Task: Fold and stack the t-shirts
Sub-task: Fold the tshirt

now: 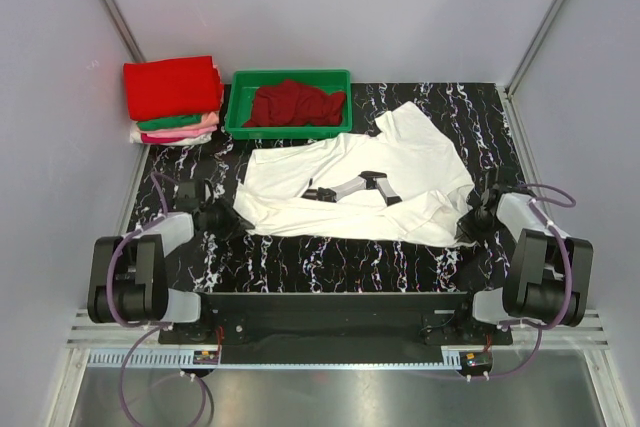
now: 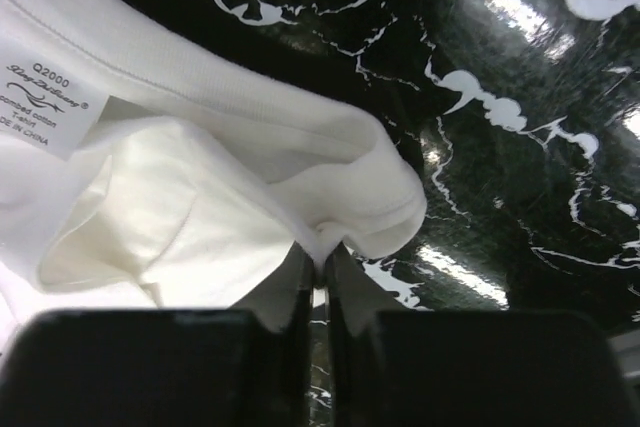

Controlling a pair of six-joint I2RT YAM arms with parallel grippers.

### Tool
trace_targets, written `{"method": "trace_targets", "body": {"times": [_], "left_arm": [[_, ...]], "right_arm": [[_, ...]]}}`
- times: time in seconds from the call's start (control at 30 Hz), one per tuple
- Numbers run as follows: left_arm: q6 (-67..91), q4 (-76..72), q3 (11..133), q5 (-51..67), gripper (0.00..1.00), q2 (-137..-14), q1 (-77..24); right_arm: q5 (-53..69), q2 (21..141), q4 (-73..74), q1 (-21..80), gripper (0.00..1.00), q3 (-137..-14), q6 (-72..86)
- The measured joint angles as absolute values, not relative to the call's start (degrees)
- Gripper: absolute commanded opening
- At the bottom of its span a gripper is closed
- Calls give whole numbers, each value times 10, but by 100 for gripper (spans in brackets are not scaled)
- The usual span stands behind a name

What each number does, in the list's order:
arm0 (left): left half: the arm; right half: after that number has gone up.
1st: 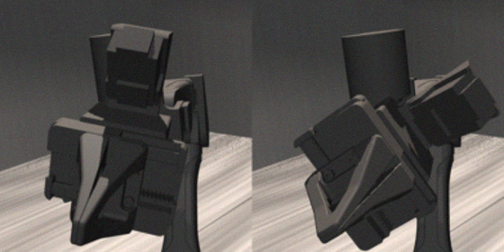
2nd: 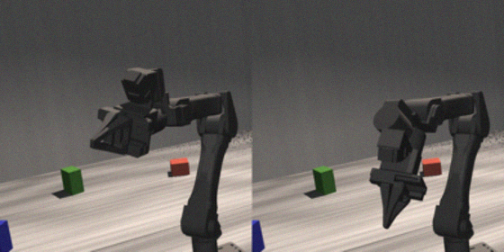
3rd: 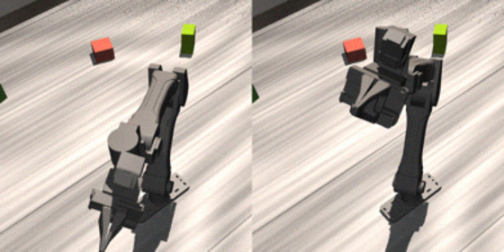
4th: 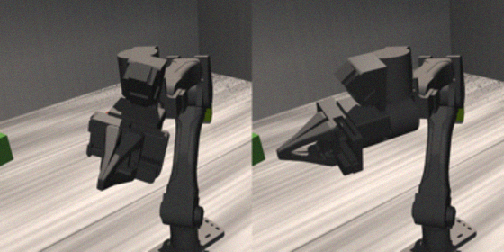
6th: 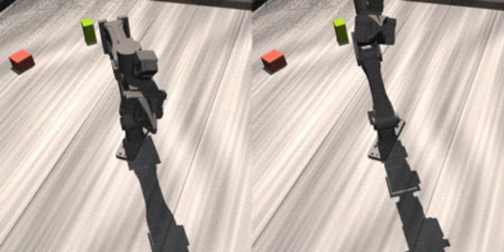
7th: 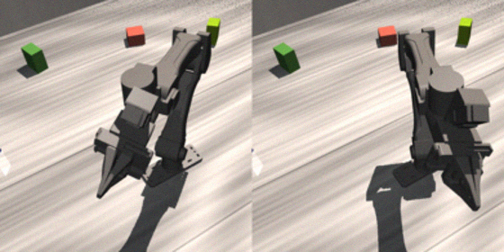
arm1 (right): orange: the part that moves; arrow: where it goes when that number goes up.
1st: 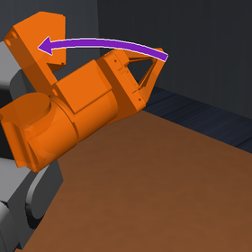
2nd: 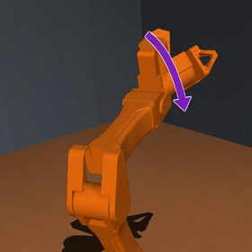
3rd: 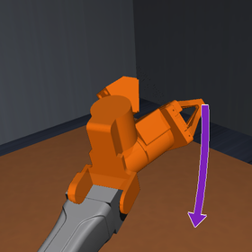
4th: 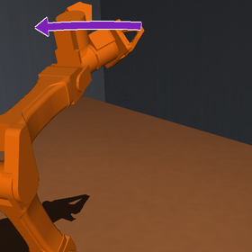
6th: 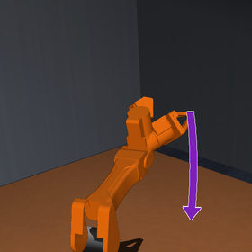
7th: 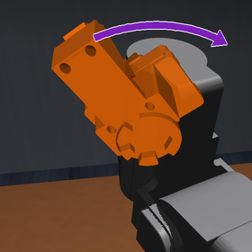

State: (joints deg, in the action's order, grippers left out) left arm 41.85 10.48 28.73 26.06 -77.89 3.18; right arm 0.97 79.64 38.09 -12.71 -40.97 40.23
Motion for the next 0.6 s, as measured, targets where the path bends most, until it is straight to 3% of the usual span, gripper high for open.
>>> {"method": "trace_targets", "body": {"times": [0.07, 0.3, 0.53, 0.6], "left_arm": [[407, 117, 298, 256, 7, -790, 28], [348, 252, 401, 205, 0, -700, 21], [330, 329, 410, 195, 13, -607, -10], [339, 334, 396, 194, 18, -604, -30]], "right_arm": [[5, 797, 388, -133, 0, -419, 396], [-38, 784, 421, -179, 0, -503, 372], [-70, 778, 433, -180, 0, -502, 371], [-85, 778, 434, -184, 4, -502, 371]]}}
